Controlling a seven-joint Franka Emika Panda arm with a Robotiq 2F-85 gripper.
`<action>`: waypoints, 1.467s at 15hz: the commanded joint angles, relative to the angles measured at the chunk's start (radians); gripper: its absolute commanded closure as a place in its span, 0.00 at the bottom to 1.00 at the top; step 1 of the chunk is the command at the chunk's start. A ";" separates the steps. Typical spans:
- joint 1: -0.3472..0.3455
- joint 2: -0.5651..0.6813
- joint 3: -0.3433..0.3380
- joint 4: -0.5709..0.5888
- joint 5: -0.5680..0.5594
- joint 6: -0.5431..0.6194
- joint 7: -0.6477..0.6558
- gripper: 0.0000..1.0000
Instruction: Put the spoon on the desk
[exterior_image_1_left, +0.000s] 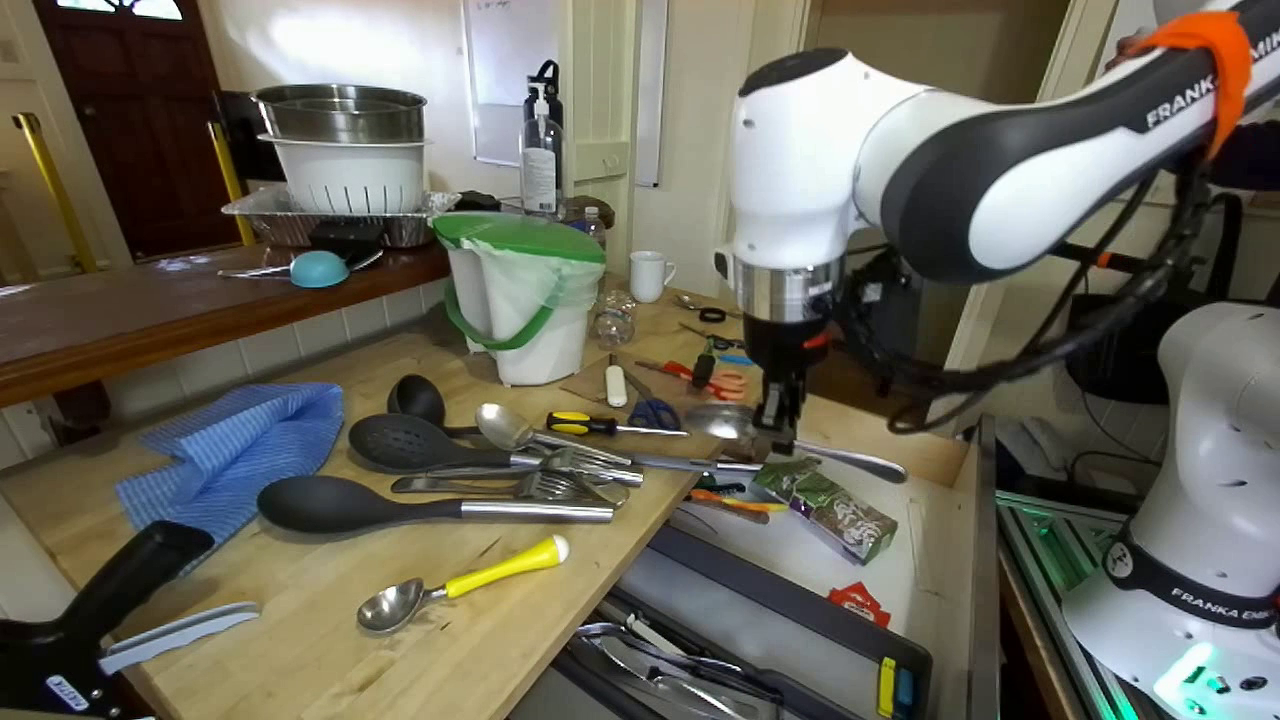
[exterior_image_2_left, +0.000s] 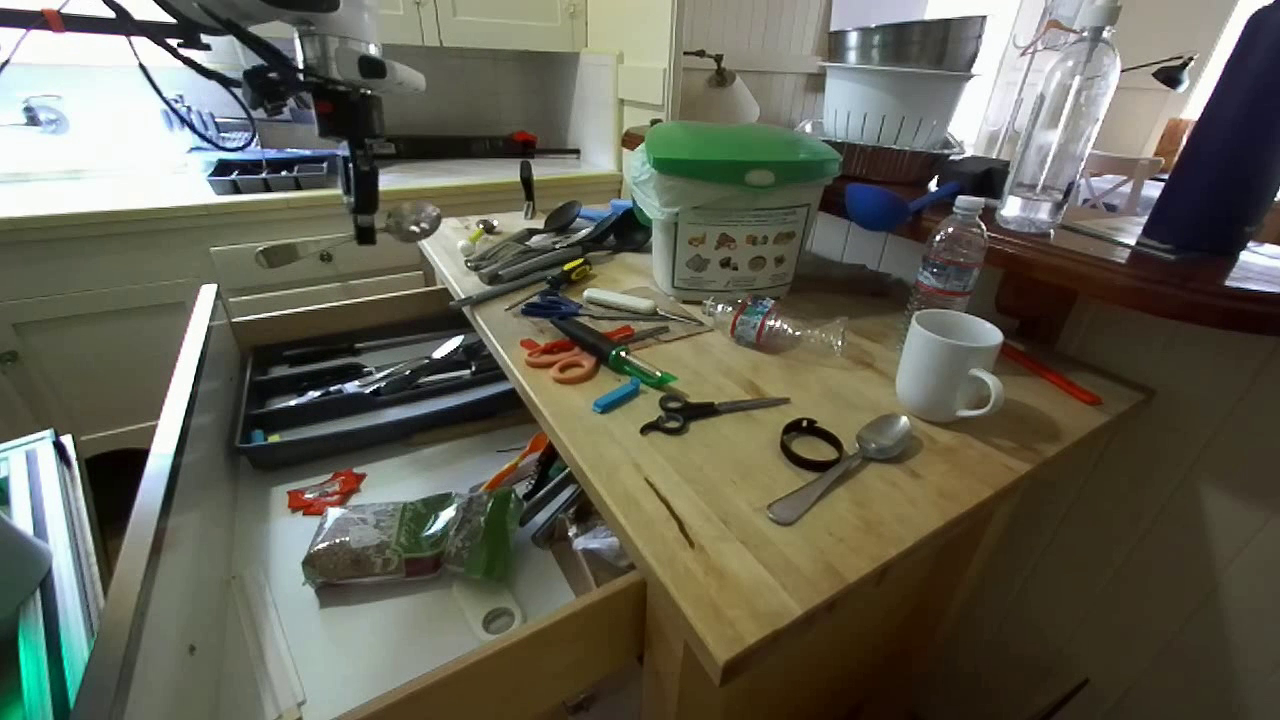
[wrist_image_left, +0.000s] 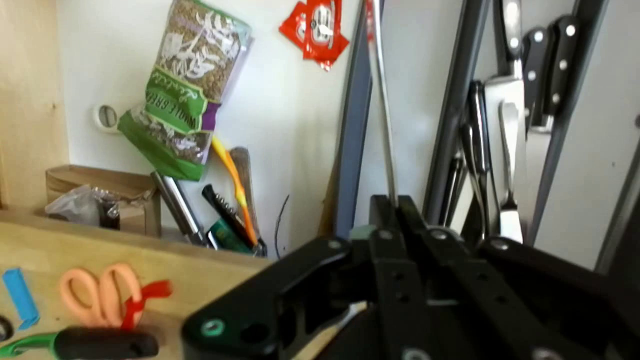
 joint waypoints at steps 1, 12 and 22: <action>-0.078 0.068 -0.024 0.196 0.020 -0.048 -0.042 0.99; -0.125 0.154 -0.068 0.320 0.079 -0.005 -0.125 0.99; -0.113 0.478 -0.101 0.652 -0.003 -0.043 -0.205 0.99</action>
